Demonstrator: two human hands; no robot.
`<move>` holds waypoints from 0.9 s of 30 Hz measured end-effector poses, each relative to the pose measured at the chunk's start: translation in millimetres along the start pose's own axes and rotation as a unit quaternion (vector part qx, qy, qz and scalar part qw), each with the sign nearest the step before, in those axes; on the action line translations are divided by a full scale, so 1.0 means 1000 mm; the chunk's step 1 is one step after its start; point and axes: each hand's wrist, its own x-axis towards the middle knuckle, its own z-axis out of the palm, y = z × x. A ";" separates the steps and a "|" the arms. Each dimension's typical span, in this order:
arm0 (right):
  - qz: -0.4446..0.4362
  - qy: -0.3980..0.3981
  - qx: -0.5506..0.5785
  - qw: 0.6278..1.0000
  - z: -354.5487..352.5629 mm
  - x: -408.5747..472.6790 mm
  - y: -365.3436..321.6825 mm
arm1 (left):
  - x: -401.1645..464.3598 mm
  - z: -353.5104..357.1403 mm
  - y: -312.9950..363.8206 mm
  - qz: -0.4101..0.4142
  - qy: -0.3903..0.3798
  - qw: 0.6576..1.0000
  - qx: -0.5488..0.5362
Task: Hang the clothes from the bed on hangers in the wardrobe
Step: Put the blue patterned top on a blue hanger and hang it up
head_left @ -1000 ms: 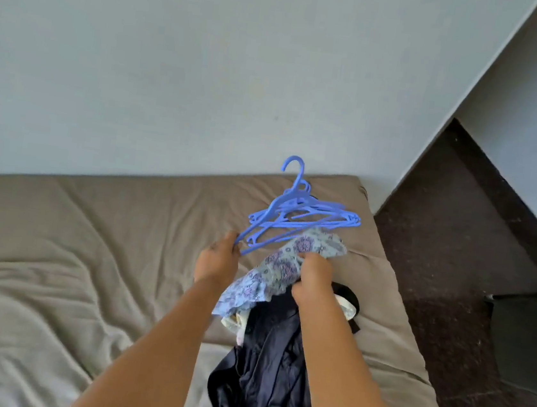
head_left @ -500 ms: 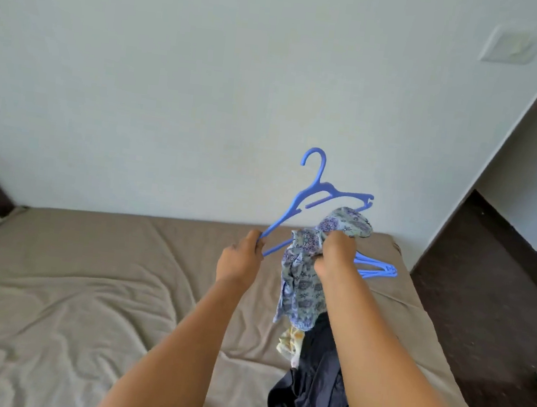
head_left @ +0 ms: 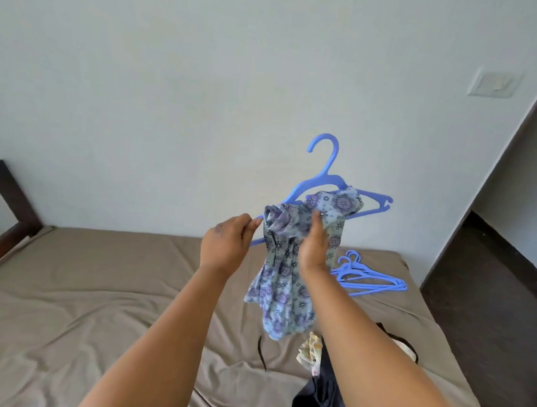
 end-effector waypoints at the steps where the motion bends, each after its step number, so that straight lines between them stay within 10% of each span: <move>1: -0.017 -0.023 -0.081 0.996 0.001 -0.002 0.001 | -0.002 -0.004 -0.004 -0.016 0.009 1.000 0.005; 7: -0.138 -0.036 -0.286 0.947 0.015 -0.002 -0.001 | -0.007 -0.023 -0.011 -0.106 0.077 0.991 -0.034; 11: -0.215 0.004 -0.389 0.896 0.036 -0.005 -0.013 | 0.002 -0.031 -0.010 0.013 0.073 0.997 -0.020; 27: -0.156 -0.206 -0.644 0.720 0.045 0.059 -0.022 | -0.012 -0.016 -0.057 0.083 0.058 0.995 -0.010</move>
